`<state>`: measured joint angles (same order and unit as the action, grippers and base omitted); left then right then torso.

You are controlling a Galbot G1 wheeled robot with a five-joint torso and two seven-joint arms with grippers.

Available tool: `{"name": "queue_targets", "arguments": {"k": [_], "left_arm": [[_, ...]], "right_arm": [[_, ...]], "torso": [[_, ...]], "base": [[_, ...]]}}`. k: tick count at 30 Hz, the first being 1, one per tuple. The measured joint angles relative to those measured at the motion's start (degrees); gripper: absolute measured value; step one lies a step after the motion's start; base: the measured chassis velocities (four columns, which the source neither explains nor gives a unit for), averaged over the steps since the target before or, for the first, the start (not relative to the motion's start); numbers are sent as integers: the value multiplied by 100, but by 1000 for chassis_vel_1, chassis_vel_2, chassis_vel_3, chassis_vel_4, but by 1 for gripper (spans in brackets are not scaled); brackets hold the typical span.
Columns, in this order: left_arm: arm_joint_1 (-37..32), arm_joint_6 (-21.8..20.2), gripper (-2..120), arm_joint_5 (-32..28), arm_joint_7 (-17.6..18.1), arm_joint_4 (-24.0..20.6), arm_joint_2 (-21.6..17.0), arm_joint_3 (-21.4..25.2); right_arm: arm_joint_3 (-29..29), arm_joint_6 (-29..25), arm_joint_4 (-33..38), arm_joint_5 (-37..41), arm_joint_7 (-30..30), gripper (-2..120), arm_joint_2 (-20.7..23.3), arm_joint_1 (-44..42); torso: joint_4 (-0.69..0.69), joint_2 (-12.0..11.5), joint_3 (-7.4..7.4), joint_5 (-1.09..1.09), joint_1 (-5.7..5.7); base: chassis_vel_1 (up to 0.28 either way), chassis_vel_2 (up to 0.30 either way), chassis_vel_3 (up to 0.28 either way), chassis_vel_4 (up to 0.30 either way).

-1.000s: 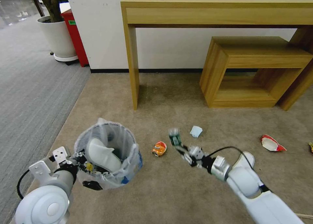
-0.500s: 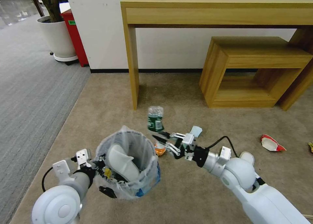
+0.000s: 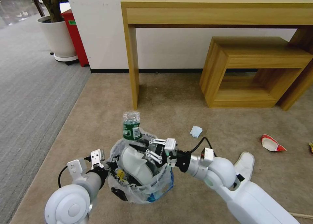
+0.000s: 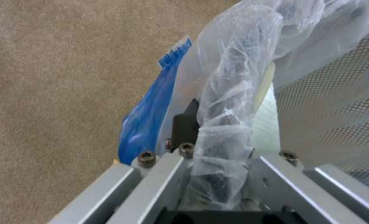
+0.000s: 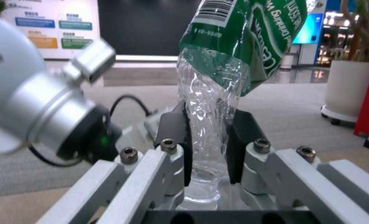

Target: Pick up the trash bin and place the garbage on the floor into it.

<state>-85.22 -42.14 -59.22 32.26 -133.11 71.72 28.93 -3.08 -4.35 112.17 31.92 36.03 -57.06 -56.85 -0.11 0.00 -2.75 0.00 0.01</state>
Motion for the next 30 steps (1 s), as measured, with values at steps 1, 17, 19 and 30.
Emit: {"name": "queue_targets", "arguments": {"k": [1, 17, 19, 30], "left_arm": [[0, 0, 1, 0, -3, -6, -3, 0], [22, 0, 1, -37, -33, -117, -43, -39], [21, 0, 1, -37, -33, -124, -52, -36], [16, 0, 1, -34, -36, -137, -105, 27]], "right_arm": [[-11, -12, -26, -19, 8, 14, -4, 2], [86, -76, -361, -281, 50, 55, -56, 23], [104, -76, -367, -289, 50, 60, -59, 25], [294, -91, -363, -334, 52, 97, -46, -9]], "torso": [[0, 0, 0, 0, 0], [0, 0, 0, 0, 0], [0, 0, 0, 0, 0], [0, 0, 0, 0, 0]], "base": [[0, 0, 0, 0], [0, 0, 0, 0], [0, 0, 0, 0], [0, 0, 0, 0]]}}
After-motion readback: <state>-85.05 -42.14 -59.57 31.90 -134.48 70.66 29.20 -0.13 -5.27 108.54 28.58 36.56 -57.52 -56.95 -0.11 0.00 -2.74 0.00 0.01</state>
